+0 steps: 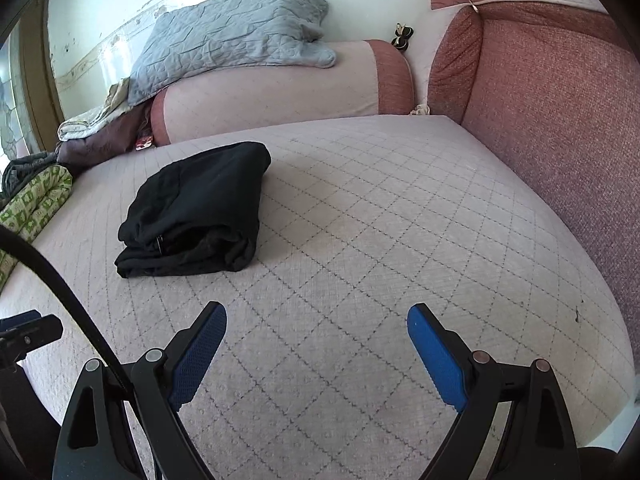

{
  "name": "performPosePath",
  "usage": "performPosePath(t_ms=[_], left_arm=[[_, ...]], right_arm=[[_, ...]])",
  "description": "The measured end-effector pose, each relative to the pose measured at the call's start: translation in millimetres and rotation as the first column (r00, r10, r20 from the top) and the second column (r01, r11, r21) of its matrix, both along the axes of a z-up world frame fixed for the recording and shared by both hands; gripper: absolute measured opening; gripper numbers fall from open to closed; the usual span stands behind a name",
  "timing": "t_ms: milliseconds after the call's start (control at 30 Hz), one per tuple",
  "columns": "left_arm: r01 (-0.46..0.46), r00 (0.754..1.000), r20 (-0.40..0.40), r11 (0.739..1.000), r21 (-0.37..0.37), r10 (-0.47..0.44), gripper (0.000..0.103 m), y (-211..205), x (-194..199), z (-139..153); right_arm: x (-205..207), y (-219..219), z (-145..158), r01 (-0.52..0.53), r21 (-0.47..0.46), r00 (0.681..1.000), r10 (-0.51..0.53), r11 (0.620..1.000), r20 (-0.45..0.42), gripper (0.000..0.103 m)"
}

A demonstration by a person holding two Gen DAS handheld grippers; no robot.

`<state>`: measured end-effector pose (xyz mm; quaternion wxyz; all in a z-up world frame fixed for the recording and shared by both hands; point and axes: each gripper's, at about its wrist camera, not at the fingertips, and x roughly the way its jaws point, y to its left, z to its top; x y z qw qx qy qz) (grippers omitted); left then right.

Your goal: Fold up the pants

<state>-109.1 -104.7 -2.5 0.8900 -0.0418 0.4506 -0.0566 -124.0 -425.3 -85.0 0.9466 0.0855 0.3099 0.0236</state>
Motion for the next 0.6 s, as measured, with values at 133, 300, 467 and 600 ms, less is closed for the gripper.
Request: performPosePath(t_ms=[133,300,467,600], left_arm=[[0.006,1.0,-0.003,1.0,0.017,-0.006,0.071,-6,-1,-1],[-0.002,1.0,0.0,0.998,0.058,0.002,0.071,-10,-1,0],[-0.007,1.0,0.014,0.995,0.1,0.006,0.071,-12,-4,3],[-0.006,1.0,0.019,0.994,0.108,0.004,0.071,-13,-7,4]], right_arm=[[1,-2,-1,0.01,0.008,1.0,-0.01,1.0,-0.008,0.095],[2,-4,-1,0.004,0.016,1.0,-0.004,1.0,-0.009,0.095],[2,-2,-1,-0.003,0.01,1.0,0.003,1.0,-0.011,0.095],[1,0,-1,-0.004,0.004,1.0,0.004,1.0,-0.01,0.095]])
